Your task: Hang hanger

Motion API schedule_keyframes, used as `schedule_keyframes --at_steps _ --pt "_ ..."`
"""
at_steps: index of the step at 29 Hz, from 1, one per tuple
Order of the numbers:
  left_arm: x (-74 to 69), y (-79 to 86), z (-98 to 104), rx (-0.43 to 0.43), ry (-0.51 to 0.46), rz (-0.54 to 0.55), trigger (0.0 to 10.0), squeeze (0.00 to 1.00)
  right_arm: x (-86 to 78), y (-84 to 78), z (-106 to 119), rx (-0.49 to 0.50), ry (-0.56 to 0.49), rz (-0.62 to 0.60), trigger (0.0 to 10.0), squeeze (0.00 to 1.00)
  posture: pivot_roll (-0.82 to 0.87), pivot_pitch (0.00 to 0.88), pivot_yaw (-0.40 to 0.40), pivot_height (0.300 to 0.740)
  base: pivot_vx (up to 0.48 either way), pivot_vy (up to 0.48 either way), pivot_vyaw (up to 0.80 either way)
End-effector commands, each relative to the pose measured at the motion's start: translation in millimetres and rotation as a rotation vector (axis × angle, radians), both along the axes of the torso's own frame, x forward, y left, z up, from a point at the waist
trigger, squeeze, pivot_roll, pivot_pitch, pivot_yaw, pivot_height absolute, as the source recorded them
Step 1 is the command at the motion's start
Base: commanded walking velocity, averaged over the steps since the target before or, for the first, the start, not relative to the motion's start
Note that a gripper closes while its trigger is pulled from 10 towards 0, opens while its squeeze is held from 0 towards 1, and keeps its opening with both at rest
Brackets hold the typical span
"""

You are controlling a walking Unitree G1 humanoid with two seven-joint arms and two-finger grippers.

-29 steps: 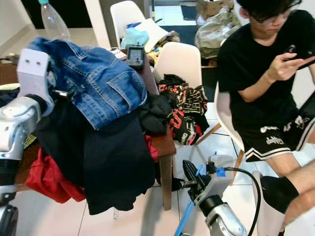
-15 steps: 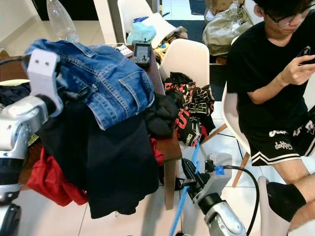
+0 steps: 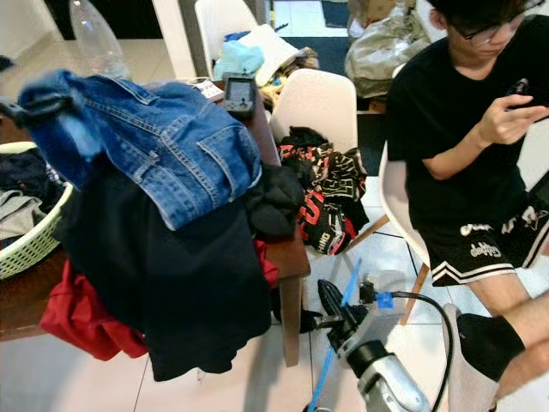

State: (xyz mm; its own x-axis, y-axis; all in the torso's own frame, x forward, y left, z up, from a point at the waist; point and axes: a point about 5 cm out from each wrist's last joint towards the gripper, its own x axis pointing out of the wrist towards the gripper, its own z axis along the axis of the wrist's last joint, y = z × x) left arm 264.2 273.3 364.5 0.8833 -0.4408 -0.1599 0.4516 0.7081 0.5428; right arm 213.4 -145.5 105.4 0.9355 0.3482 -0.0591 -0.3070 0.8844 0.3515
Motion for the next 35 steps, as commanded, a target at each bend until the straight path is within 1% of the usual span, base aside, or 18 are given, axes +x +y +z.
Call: schedule_keyframes --at_steps 1,3,4,5,6,7,9,11,12,14,15,16,18,23,27,29,34,35 --pt "-15.8 0.9 19 0.038 -0.039 -0.049 10.0 0.00 -1.6 -0.7 -1 0.014 0.013 -0.001 10.0 0.00 0.05 0.175 0.017 0.740 0.000 0.000 0.00" --pt "-18.1 6.6 37 -0.008 -0.134 -0.039 10.0 0.00 -1.9 -0.7 -1 0.016 0.014 -0.001 10.0 0.00 0.06 0.178 0.017 0.740 0.000 0.000 0.00" --pt "-18.3 9.9 61 -0.092 -0.300 -0.034 10.0 0.00 -1.9 -0.7 -2 0.018 0.015 0.000 10.0 0.00 0.06 0.177 0.016 0.740 0.000 0.000 0.00" --pt "-18.3 9.9 61 -0.092 -0.300 -0.034 10.0 0.00 -1.9 -0.7 -2 0.018 0.015 0.000 10.0 0.00 0.06 0.177 0.016 0.740 0.000 0.000 0.00" --pt "-19.6 9.5 80 -0.204 -0.445 -0.059 10.0 0.00 -1.8 -0.8 -2 0.019 0.015 0.001 10.0 0.00 0.06 0.178 0.016 0.740 0.000 0.000 0.00" --pt "-19.6 9.5 80 -0.204 -0.445 -0.059 10.0 0.00 -1.8 -0.8 -2 0.019 0.015 0.001 10.0 0.00 0.06 0.178 0.016 0.740 0.000 0.000 0.00" --pt "-20.6 4.6 99 -0.520 -0.603 -0.171 10.0 0.00 -1.3 -1.6 -2 0.023 0.014 0.001 10.0 0.00 0.06 0.177 0.016 0.740 0.000 0.000 0.00" --pt "-0.9 -16.2 78 -0.790 -0.568 -0.300 10.0 0.00 0.4 -7.0 3 0.070 -0.007 -0.016 10.0 0.00 0.05 0.171 0.018 0.740 0.000 0.000 0.00" --pt "-0.9 -16.2 78 -0.790 -0.568 -0.300 10.0 0.00 0.4 -7.0 3 0.070 -0.007 -0.016 10.0 0.00 0.05 0.171 0.018 0.740 0.000 0.000 0.00" --pt "19.8 -64.1 23 -0.784 -0.368 -0.447 10.0 0.00 9.6 -26.0 18 0.075 -0.094 -0.055 10.0 0.00 0.03 0.159 0.025 0.740 0.000 0.000 0.00" --pt "21.6 -83.0 2 -0.774 -0.284 -0.516 10.0 0.00 14.1 -35.5 26 0.054 -0.135 -0.076 10.0 0.00 0.03 0.159 0.025 0.740 0.000 0.000 0.00" --pt "21.6 -83.0 2 -0.774 -0.284 -0.516 10.0 0.00 14.1 -35.5 26 0.054 -0.135 -0.076 10.0 0.00 0.03 0.159 0.025 0.740 0.000 0.000 0.00" --pt "17.1 -117.5 -28 -0.854 -0.126 -0.696 10.0 0.00 25.7 -64.9 50 -0.065 -0.224 -0.163 10.0 0.00 0.02 0.155 0.027 0.740 0.000 0.000 0.00" --pt "15.1 -137.7 -40 -0.982 -0.028 -0.800 10.0 0.00 33.1 -90.8 69 -0.203 -0.273 -0.261 10.0 0.00 0.02 0.153 0.027 0.740 0.000 0.000 0.00" --pt "15.8 -148.7 -58 -1.091 0.065 -0.803 10.0 0.00 37.2 -103.0 95 -0.210 -0.356 -0.327 10.0 0.00 0.02 0.150 0.028 0.740 0.000 0.000 0.00" --pt "12.7 -153.4 -72 -1.199 0.136 -0.823 10.0 0.00 37.8 -96.7 134 -0.090 -0.508 -0.284 10.0 0.00 0.02 0.146 0.030 0.740 0.000 0.000 0.00" --pt "8.8 -149.9 -86 -1.326 0.160 -0.853 10.0 0.00 29.9 -80.6 176 0.102 -0.687 -0.107 10.0 0.00 0.02 0.144 0.027 0.740 0.000 0.000 0.00" --pt "10.1 -144.5 -91 -1.403 0.156 -0.844 10.0 0.00 24.1 -76.6 190 0.168 -0.745 -0.031 10.0 0.00 0.02 0.144 0.026 0.740 0.000 0.000 0.00"
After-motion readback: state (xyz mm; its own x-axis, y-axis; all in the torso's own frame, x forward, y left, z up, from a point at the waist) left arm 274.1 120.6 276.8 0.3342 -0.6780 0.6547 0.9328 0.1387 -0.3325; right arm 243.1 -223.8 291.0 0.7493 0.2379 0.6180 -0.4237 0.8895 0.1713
